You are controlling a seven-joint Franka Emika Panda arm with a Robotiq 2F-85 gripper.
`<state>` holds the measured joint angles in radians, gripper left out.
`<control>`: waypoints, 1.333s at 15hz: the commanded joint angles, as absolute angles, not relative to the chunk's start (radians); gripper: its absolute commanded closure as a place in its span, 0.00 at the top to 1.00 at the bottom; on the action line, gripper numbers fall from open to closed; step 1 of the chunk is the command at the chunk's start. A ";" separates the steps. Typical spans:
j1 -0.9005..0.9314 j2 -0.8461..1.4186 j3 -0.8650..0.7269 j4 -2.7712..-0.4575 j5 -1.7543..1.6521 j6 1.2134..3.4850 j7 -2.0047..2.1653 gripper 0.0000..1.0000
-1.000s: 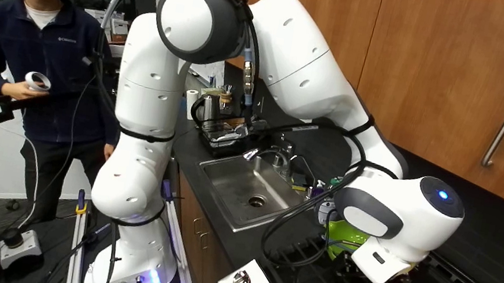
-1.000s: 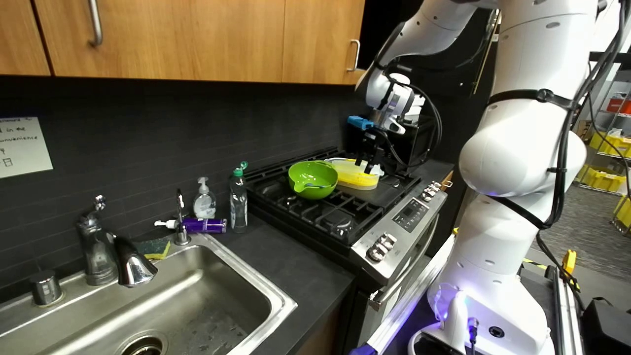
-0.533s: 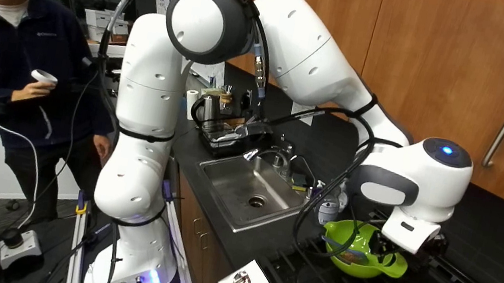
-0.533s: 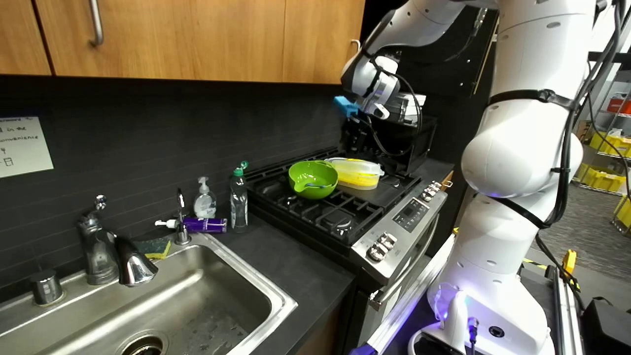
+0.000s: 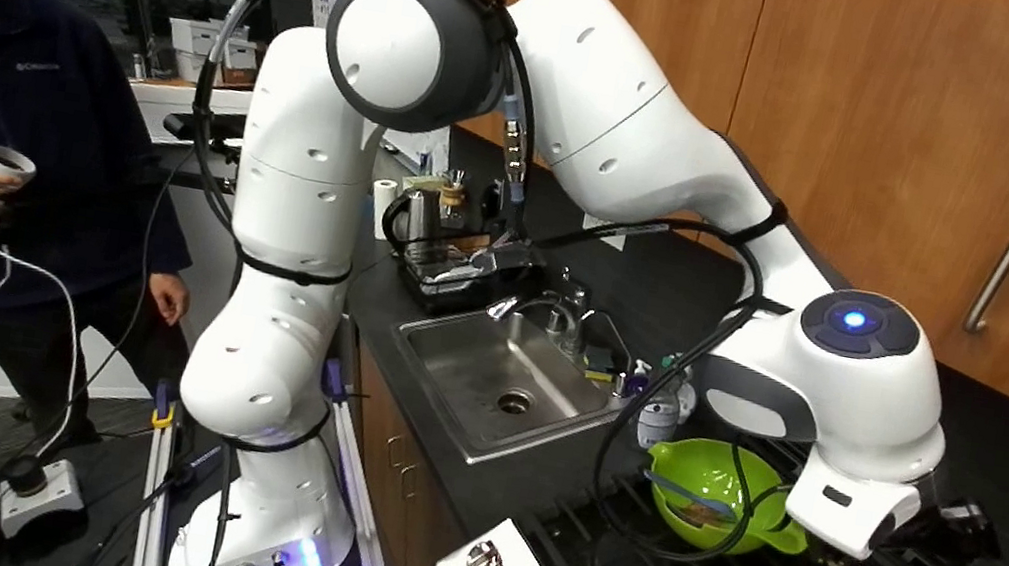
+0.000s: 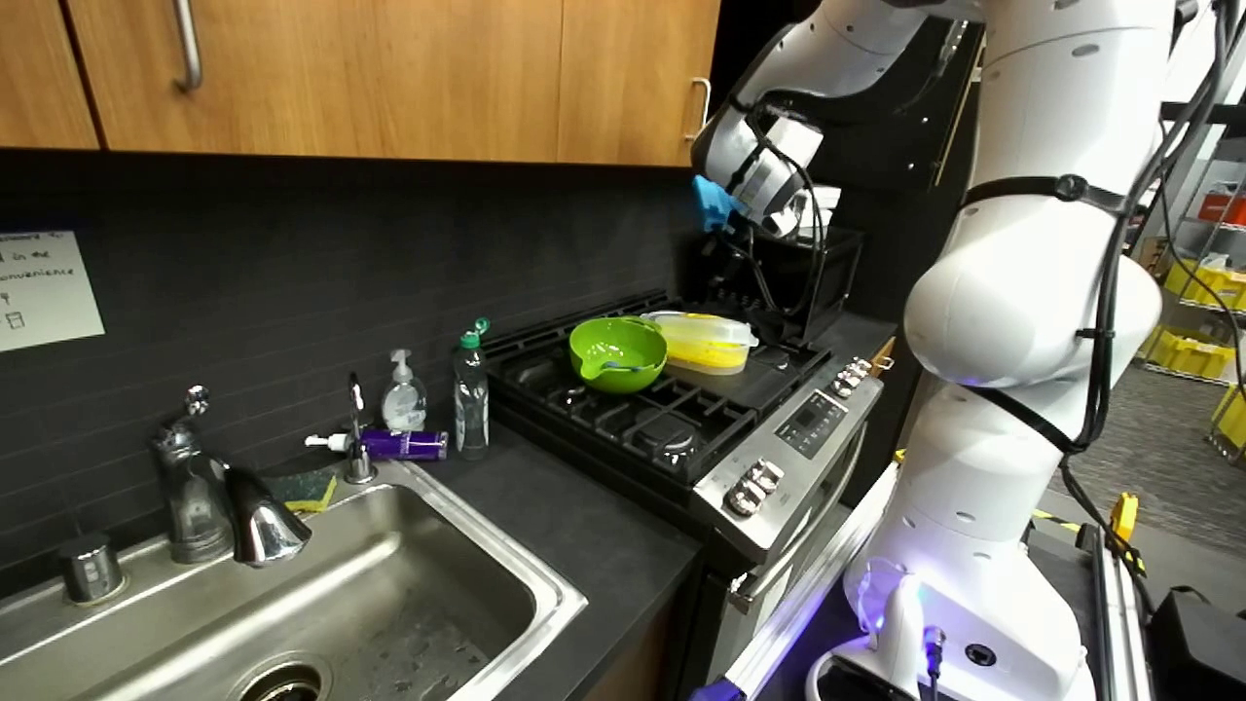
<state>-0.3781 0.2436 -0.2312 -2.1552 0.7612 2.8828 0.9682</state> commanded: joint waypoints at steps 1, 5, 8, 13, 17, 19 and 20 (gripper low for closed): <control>-0.473 0.263 -0.182 -2.157 0.965 2.895 0.809 1.00; -0.547 0.282 -0.174 -2.164 1.132 2.833 0.666 1.00; -0.578 0.258 -0.178 -2.195 1.209 2.837 0.569 1.00; -0.534 0.215 -0.263 -2.262 1.290 2.777 0.536 1.00; -0.487 0.177 -0.319 -2.306 1.315 2.704 0.571 1.00; -0.467 0.159 -0.335 -2.327 1.321 2.676 0.585 1.00; -0.458 0.149 -0.341 -2.340 1.327 2.671 0.594 1.00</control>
